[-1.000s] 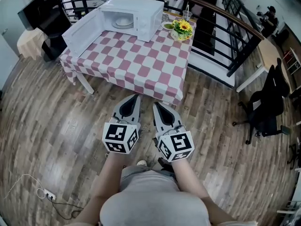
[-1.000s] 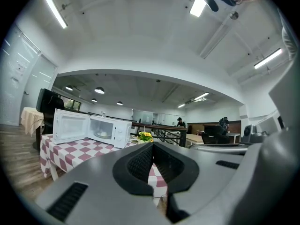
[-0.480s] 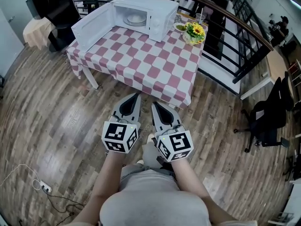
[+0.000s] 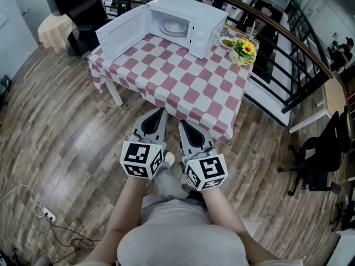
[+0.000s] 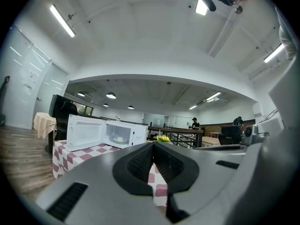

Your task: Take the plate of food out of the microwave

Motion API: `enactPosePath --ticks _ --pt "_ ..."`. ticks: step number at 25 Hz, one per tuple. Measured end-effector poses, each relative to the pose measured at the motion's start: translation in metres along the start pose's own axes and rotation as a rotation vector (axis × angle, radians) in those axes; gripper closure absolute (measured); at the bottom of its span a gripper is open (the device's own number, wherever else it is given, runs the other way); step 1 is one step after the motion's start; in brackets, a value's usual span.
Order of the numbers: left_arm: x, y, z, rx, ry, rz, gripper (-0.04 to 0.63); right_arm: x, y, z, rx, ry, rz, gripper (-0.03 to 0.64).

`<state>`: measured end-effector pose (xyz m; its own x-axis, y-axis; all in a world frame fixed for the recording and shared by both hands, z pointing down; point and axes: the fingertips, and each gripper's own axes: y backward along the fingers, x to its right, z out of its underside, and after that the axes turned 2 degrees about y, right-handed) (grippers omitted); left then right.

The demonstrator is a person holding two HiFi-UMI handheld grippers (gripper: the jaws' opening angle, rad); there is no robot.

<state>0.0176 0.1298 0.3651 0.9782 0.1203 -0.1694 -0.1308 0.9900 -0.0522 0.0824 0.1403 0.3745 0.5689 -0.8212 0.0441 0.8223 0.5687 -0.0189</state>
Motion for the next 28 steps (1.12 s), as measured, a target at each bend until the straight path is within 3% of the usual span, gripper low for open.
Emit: enactPosePath --ticks 15,28 --pt "-0.073 -0.069 -0.017 0.004 -0.017 -0.042 0.594 0.024 -0.108 -0.006 0.010 -0.005 -0.059 0.591" --pt "-0.137 -0.150 -0.028 -0.025 -0.013 -0.034 0.594 0.072 -0.201 -0.005 -0.002 -0.031 -0.027 0.591"
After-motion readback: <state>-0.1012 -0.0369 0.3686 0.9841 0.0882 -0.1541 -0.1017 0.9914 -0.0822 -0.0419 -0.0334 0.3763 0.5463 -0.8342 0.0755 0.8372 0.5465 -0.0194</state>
